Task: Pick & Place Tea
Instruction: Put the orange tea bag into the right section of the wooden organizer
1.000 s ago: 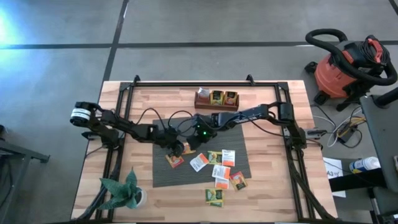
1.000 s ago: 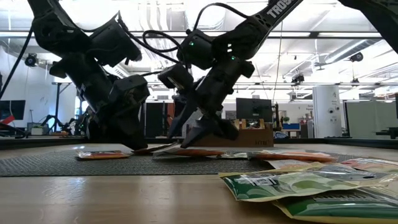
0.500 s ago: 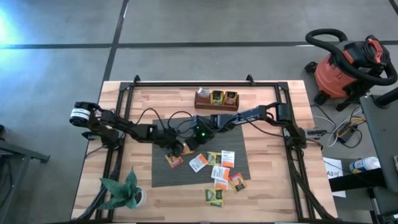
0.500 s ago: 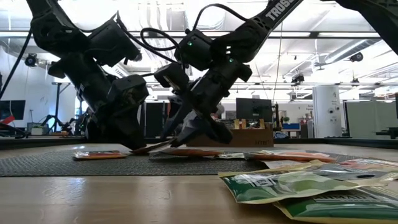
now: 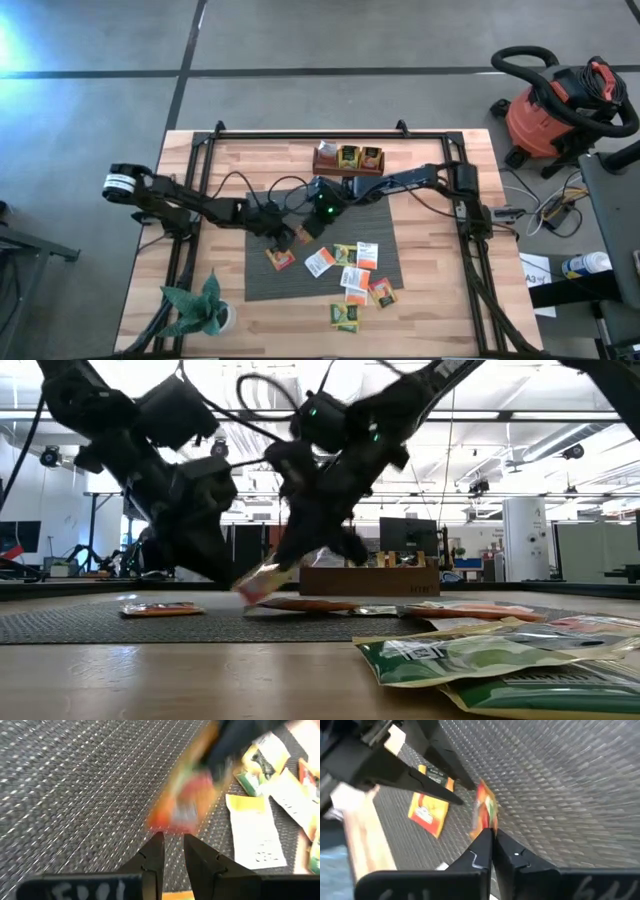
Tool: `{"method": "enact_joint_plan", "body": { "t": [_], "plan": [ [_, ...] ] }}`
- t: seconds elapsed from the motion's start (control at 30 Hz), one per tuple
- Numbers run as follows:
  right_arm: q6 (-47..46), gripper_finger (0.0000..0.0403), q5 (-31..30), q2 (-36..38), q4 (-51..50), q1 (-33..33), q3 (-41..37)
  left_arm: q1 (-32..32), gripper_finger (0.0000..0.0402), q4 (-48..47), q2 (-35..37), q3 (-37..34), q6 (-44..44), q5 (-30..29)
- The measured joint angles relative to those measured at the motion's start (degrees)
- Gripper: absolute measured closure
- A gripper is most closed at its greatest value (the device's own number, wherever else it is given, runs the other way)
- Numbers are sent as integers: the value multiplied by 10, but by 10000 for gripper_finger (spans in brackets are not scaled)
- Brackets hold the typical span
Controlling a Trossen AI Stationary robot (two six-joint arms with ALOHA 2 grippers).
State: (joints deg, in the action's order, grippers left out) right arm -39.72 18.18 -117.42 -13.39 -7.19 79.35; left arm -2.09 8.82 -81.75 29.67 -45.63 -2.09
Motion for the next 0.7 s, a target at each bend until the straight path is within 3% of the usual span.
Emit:
{"method": "enact_joint_plan", "body": {
  "t": [0.23, 0.43, 0.7],
  "plan": [
    [237, 394, -124, 118, -205, -53, 18, 0, 333, -48, 78, 0, 4, -31],
    [384, 394, -237, 206, -340, -144, 46, 2, 333, -51, 115, 0, 21, -75],
    [569, 394, -234, 214, -389, -249, 52, 4, 333, -48, 113, 0, 18, -76]
  ]
}}
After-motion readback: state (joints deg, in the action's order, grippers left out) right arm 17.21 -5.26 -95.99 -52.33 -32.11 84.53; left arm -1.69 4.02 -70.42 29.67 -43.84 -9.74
